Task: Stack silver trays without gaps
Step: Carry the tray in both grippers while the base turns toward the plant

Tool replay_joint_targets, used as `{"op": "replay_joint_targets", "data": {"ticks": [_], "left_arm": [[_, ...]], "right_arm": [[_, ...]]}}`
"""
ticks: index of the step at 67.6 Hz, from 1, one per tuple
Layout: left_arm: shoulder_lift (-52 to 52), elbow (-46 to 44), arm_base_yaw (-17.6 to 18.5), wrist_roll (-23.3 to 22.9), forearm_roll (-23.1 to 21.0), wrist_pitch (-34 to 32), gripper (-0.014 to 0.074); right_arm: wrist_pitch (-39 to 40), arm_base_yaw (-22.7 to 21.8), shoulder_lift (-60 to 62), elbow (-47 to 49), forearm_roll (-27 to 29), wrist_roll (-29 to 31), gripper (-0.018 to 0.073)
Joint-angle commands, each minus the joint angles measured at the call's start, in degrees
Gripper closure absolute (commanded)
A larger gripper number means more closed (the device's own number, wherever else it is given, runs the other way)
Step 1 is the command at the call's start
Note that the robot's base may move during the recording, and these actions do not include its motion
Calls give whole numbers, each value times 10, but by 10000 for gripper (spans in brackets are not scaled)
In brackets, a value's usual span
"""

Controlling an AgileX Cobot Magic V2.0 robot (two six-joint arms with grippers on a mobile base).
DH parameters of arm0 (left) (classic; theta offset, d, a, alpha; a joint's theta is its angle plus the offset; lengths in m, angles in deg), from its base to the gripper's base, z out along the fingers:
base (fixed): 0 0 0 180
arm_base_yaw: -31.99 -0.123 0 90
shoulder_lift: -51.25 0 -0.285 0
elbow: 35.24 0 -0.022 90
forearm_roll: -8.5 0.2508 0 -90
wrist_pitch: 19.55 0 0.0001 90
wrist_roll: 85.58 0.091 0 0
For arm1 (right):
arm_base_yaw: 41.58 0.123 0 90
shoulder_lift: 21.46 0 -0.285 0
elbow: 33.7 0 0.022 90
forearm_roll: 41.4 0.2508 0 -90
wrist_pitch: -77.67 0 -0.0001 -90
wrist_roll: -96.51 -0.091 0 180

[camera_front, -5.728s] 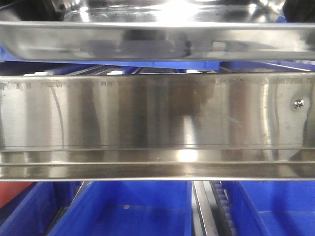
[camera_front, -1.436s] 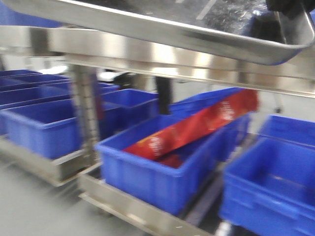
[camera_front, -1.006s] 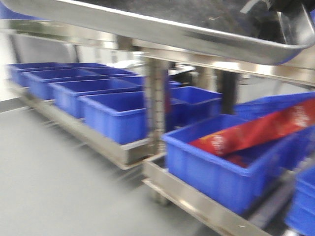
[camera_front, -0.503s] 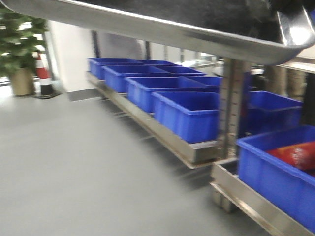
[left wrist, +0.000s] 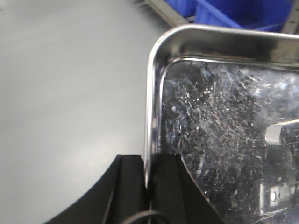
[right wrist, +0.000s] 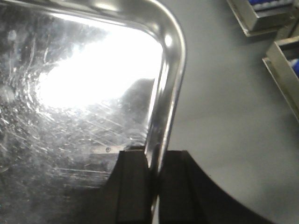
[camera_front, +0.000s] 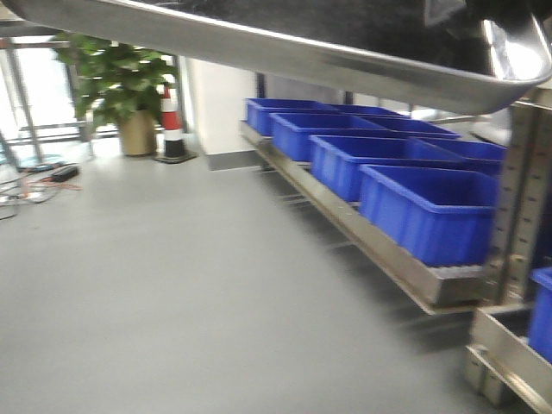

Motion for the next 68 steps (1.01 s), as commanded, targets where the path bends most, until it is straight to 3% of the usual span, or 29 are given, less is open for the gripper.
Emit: {"op": "replay_joint_targets", "data": {"ticks": [1, 68], "left_arm": [[-6, -3, 4, 0, 26, -10, 607], [-6, -3, 4, 0, 26, -10, 607]], "right_arm": [[11, 3, 3, 1, -8, 12, 574], [11, 3, 3, 1, -8, 12, 574]]}}
